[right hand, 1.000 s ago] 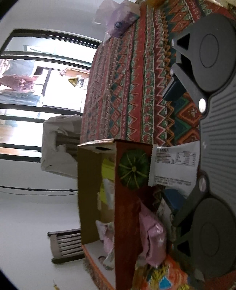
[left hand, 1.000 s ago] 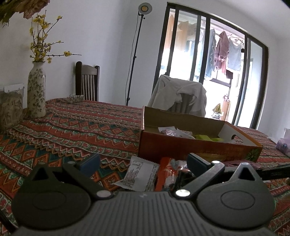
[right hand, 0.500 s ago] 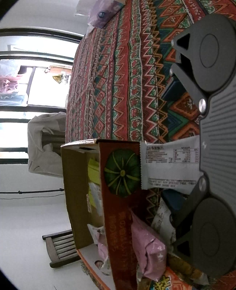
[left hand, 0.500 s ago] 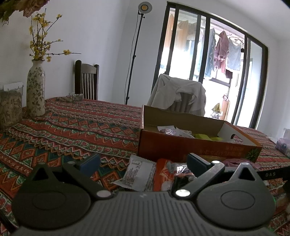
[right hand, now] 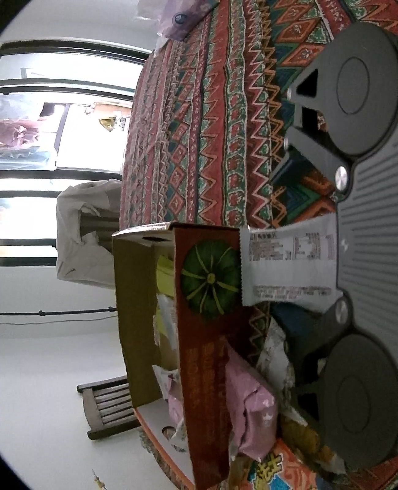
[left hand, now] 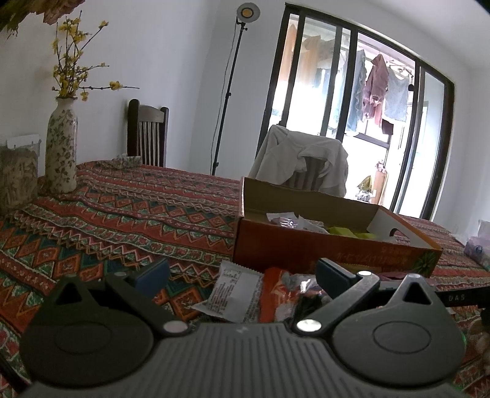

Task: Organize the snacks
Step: 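Position the right gripper around another white printed sachet, then close the right gripper on the white sachet and lift it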

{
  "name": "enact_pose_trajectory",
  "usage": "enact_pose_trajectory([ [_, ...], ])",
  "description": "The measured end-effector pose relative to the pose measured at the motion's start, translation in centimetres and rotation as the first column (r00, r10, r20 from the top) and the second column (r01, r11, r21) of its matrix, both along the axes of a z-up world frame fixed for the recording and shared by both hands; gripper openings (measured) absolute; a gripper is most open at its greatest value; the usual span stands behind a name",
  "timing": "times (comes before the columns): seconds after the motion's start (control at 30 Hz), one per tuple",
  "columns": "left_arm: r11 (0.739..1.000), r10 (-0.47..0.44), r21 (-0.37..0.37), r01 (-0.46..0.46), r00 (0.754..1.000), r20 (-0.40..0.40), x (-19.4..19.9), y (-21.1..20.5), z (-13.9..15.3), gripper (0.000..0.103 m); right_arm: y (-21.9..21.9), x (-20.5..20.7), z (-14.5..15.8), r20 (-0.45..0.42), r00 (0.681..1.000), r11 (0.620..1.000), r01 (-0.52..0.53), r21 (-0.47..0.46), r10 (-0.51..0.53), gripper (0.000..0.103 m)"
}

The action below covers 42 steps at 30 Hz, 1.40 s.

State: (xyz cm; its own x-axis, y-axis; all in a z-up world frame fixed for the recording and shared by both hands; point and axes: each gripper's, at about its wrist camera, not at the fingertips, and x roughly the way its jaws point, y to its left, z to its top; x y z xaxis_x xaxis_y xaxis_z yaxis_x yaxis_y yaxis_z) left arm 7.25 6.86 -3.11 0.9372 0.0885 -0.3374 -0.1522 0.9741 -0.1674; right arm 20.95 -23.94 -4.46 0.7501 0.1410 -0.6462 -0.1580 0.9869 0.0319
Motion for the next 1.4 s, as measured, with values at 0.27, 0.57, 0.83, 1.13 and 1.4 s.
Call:
enact_pose_trajectory([
  [0.27, 1.0, 0.004, -0.01, -0.004, 1.0, -0.007, 0.2, 0.2, 0.0, 0.103, -0.3, -1.0, 0.6, 0.056, 0.998, 1.0, 0.018, 0.019, -0.019, 0.04],
  [0.57, 1.0, 0.004, -0.009, -0.005, 1.0, -0.007, 0.1, 0.2, 0.0, 0.103, -0.9, -3.3, 1.9, 0.204, 0.976, 0.997, 0.069, 0.024, -0.073, 0.039],
  [0.83, 1.0, 0.013, -0.013, -0.013, 0.999, -0.031, 0.5, 0.5, 0.2, 0.103, -1.4, -3.5, 2.2, 0.207, 0.975, 0.996, 0.073, 0.045, -0.08, 0.04],
  [1.13, 0.997, 0.05, 0.059, -0.048, 0.998, -0.042, 0.0, 1.8, 1.5, 0.103, -1.6, -3.4, 2.0, 0.203, 0.975, 0.995, 0.073, 0.071, -0.087, 0.04],
  [1.4, 0.982, 0.165, 0.12, -0.144, 0.968, -0.189, 1.7, 3.7, 0.9, 0.103, -1.7, -3.5, 1.9, 0.201, 0.976, 0.994, 0.072, 0.082, -0.088, 0.04],
])
